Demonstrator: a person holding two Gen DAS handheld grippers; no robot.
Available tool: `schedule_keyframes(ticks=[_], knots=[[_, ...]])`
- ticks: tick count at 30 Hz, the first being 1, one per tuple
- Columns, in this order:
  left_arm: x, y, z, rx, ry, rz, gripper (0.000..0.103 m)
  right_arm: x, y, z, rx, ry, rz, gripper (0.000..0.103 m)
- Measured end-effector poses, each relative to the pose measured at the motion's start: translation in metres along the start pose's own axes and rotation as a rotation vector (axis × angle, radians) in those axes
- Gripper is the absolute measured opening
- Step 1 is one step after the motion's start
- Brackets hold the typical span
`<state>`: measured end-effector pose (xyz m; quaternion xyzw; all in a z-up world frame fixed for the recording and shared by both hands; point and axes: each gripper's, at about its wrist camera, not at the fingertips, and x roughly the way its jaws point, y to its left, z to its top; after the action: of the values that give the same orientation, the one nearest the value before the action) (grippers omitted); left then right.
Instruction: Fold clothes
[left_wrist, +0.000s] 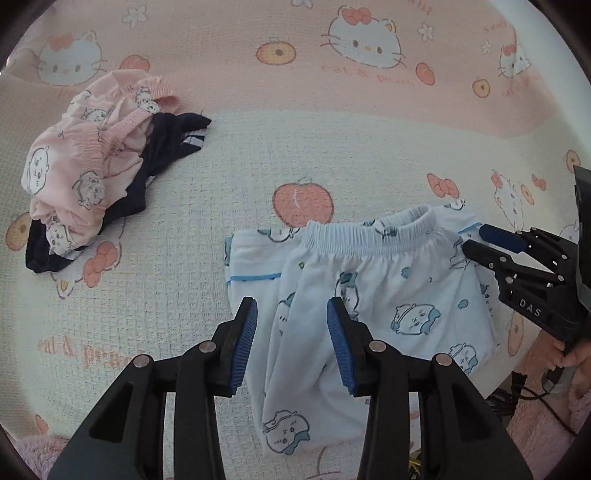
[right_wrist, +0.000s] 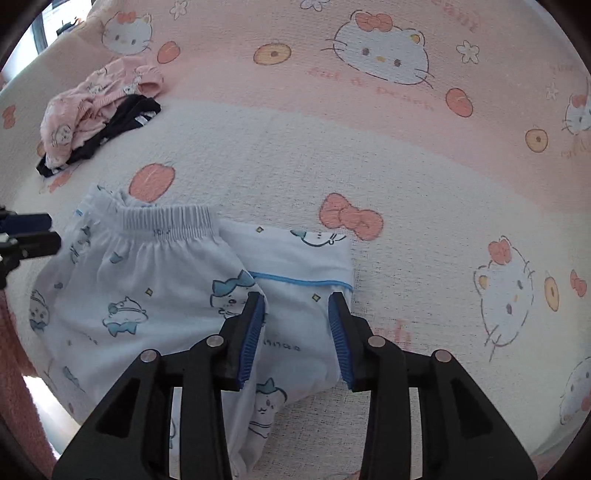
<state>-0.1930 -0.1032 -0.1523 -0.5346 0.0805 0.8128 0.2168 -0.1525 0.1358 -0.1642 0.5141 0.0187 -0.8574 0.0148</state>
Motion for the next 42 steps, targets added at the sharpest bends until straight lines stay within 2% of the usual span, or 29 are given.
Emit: schedule_keyframes(ticks=[2, 4, 5, 7, 8, 10, 11, 13, 15, 16, 17, 18, 19, 20, 23, 25, 28, 31, 33, 34, 36, 37, 40, 41, 42], knots=[[0.003, -0.004, 0.004, 0.03, -0.02, 0.009, 0.041, -0.007, 0.012, 0.008, -0.027, -0.032, 0.053, 0.038], [0.019, -0.007, 0.007, 0.07, 0.019, 0.08, 0.041, -0.003, 0.03, 0.013, -0.087, -0.027, 0.087, 0.038], [0.029, -0.007, 0.008, 0.094, 0.055, 0.146, 0.041, 0.005, 0.039, 0.013, -0.131, -0.004, 0.077, 0.038], [0.034, 0.005, 0.01, 0.084, 0.087, 0.236, 0.041, 0.023, 0.044, 0.01, -0.179, 0.037, -0.009, 0.038], [0.029, 0.014, 0.011, 0.045, 0.08, 0.225, 0.041, 0.026, 0.038, 0.012, -0.154, 0.045, 0.004, 0.038], [0.008, 0.028, 0.011, -0.045, 0.05, 0.071, 0.041, 0.014, 0.02, 0.016, -0.059, 0.027, 0.053, 0.038], [0.001, 0.029, 0.009, -0.057, 0.064, -0.014, 0.041, 0.006, 0.015, 0.017, -0.041, 0.01, 0.066, 0.039], [0.0, 0.015, -0.001, -0.012, 0.118, -0.082, 0.041, 0.0, 0.02, 0.016, -0.081, 0.027, 0.078, 0.041], [0.011, -0.001, -0.013, 0.071, 0.168, -0.042, 0.041, 0.005, 0.032, 0.01, -0.15, 0.094, 0.077, 0.041], [0.021, -0.003, -0.018, 0.101, 0.201, 0.019, 0.041, 0.008, 0.038, 0.008, -0.184, 0.128, 0.077, 0.041], [0.032, 0.001, -0.022, 0.102, 0.237, 0.087, 0.048, 0.013, 0.042, 0.002, -0.211, 0.146, 0.051, 0.041], [0.035, 0.01, -0.022, 0.06, 0.241, 0.101, 0.056, 0.018, 0.041, -0.005, -0.219, 0.153, 0.023, 0.042], [0.03, 0.014, -0.021, 0.024, 0.224, 0.093, 0.058, 0.018, 0.035, -0.008, -0.192, 0.139, 0.026, 0.047], [0.025, 0.015, -0.021, 0.005, 0.206, 0.092, 0.058, 0.018, 0.028, -0.008, -0.144, 0.134, 0.028, 0.047], [0.007, 0.016, -0.02, -0.051, 0.152, 0.087, 0.058, 0.0, 0.013, -0.003, -0.094, 0.05, -0.119, 0.046], [0.001, 0.016, -0.022, -0.075, 0.137, 0.093, 0.058, -0.015, 0.012, -0.003, -0.1, 0.019, -0.085, 0.047], [0.009, 0.013, -0.032, -0.065, 0.191, 0.131, 0.058, -0.017, 0.023, -0.017, -0.099, 0.075, 0.053, 0.047], [0.018, 0.009, -0.043, -0.054, 0.245, 0.169, 0.058, 0.001, 0.033, -0.043, -0.144, 0.134, -0.045, 0.048], [0.006, 0.028, -0.045, -0.145, 0.219, 0.153, 0.058, -0.004, 0.022, -0.045, -0.088, 0.123, -0.066, 0.048], [-0.002, 0.035, -0.045, -0.178, 0.203, 0.119, 0.058, -0.009, 0.014, -0.044, -0.054, 0.122, -0.097, 0.048], [-0.014, 0.043, -0.045, -0.201, 0.187, 0.049, 0.058, -0.024, 0.005, -0.044, -0.033, 0.062, -0.157, 0.048], [-0.013, 0.041, -0.047, -0.186, 0.199, 0.037, 0.058, -0.031, 0.003, -0.046, -0.025, 0.046, -0.135, 0.049], [0.007, 0.022, -0.053, -0.087, 0.271, 0.049, 0.058, -0.03, 0.015, -0.054, -0.007, 0.076, -0.003, 0.049], [0.013, 0.016, -0.056, -0.054, 0.295, 0.053, 0.058, -0.026, 0.023, -0.059, -0.032, 0.095, -0.001, 0.049], [0.02, 0.01, -0.058, -0.02, 0.319, 0.057, 0.058, -0.018, 0.028, -0.062, -0.068, 0.119, -0.039, 0.047]])
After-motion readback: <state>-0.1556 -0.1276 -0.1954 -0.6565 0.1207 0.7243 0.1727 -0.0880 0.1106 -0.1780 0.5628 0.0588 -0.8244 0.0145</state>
